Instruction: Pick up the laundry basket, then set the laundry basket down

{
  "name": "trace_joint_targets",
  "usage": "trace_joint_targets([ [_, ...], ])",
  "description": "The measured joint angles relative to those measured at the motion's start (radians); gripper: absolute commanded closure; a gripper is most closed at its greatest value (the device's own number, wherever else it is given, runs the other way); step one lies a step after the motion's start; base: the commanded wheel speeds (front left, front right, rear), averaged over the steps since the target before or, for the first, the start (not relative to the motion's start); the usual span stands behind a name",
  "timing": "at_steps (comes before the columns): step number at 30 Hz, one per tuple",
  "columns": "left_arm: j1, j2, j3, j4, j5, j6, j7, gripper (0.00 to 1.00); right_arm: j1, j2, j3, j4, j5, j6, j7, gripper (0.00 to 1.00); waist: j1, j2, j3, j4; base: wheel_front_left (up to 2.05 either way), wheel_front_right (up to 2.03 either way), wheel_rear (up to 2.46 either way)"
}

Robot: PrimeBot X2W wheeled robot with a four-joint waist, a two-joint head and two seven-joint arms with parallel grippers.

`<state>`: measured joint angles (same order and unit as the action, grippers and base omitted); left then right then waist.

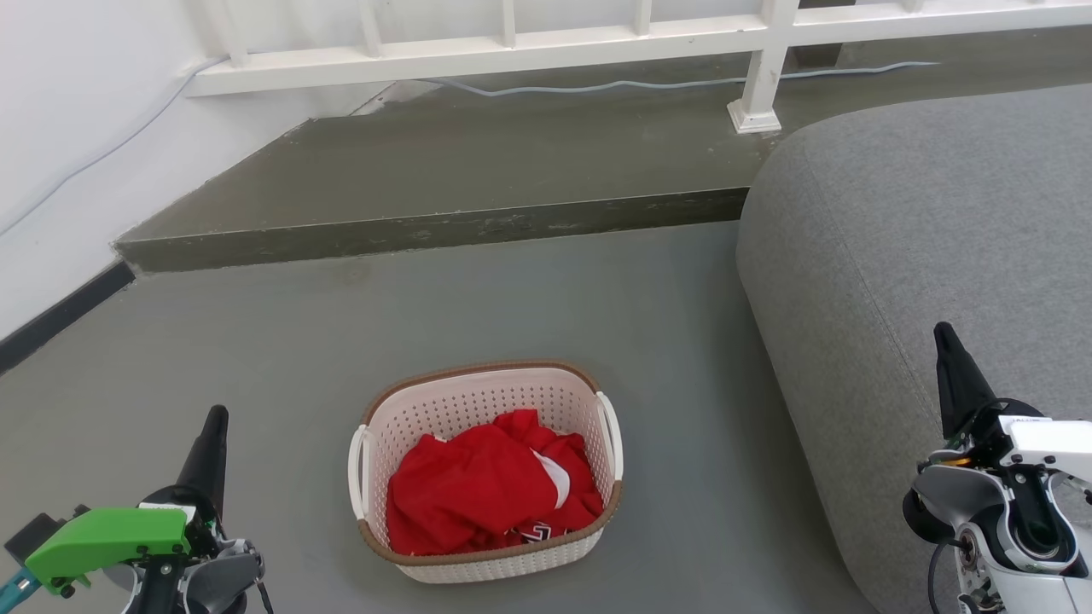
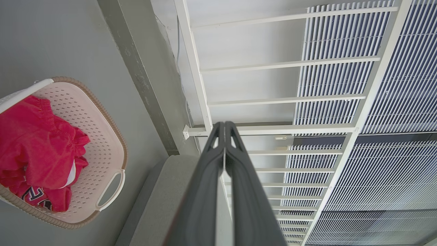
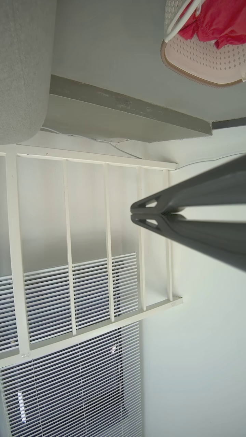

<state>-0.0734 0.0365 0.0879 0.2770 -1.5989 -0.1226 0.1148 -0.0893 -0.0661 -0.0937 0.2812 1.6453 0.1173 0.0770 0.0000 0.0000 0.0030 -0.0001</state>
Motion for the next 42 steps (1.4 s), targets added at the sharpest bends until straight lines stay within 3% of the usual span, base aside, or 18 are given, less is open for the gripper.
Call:
trace_joint_targets([
  [42, 0.0, 0.0, 0.0, 0.0, 0.0, 0.0, 0.0, 1.0, 0.0, 0.002, -0.003, -0.001, 0.0, 0.0, 0.0, 1.0, 0.0, 0.0, 0.0, 0.0, 0.0, 0.0, 0.0],
])
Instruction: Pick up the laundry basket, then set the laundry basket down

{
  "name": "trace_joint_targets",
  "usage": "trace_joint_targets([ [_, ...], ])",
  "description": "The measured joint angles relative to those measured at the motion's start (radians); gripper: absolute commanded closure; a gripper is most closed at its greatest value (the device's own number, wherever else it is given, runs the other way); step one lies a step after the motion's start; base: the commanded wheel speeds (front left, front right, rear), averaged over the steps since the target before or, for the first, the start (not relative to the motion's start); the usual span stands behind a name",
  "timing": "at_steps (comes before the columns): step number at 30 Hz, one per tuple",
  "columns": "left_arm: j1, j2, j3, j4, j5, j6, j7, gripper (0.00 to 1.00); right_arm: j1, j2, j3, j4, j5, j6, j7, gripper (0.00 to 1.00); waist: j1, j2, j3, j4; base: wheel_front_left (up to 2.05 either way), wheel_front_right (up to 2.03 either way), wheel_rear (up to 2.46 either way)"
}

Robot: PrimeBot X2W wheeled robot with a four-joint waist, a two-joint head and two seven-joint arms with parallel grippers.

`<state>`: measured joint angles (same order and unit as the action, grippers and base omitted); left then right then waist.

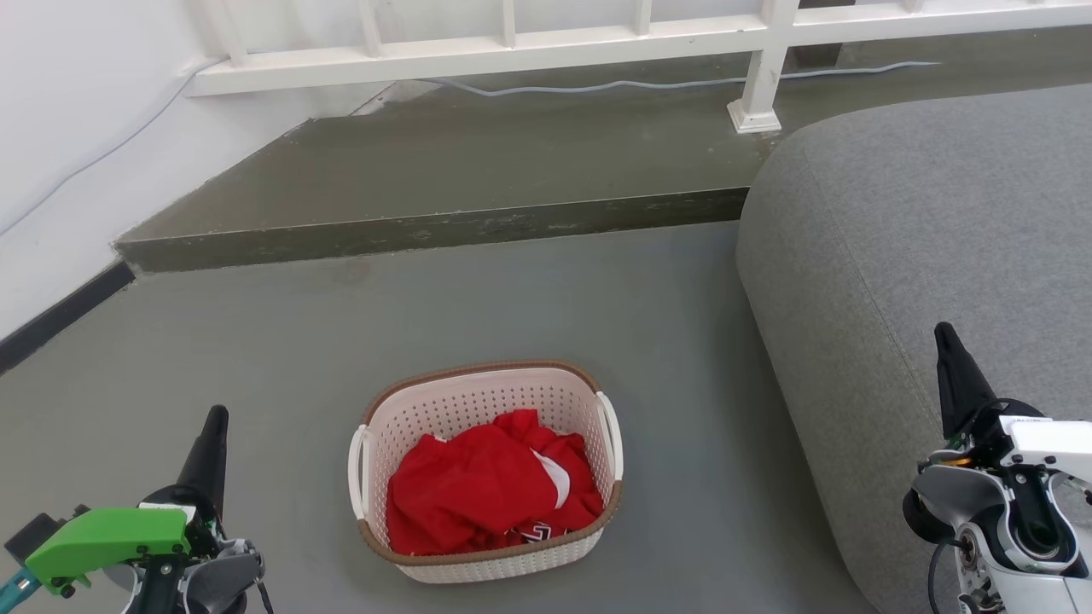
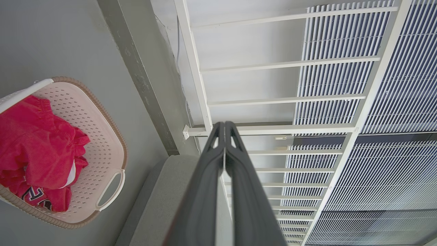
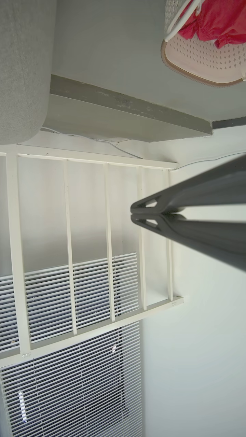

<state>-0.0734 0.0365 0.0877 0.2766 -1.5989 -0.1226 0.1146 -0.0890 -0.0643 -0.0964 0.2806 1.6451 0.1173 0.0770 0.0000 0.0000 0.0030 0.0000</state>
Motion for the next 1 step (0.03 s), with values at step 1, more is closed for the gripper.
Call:
trace_joint_targets([
  [1, 0.0, 0.0, 0.0, 0.0, 0.0, 0.0, 0.0, 1.0, 0.0, 0.0, 0.0, 0.0, 0.0, 0.0, 0.0, 1.0, 0.0, 0.0, 0.0, 0.0, 0.0, 0.0, 0.0],
])
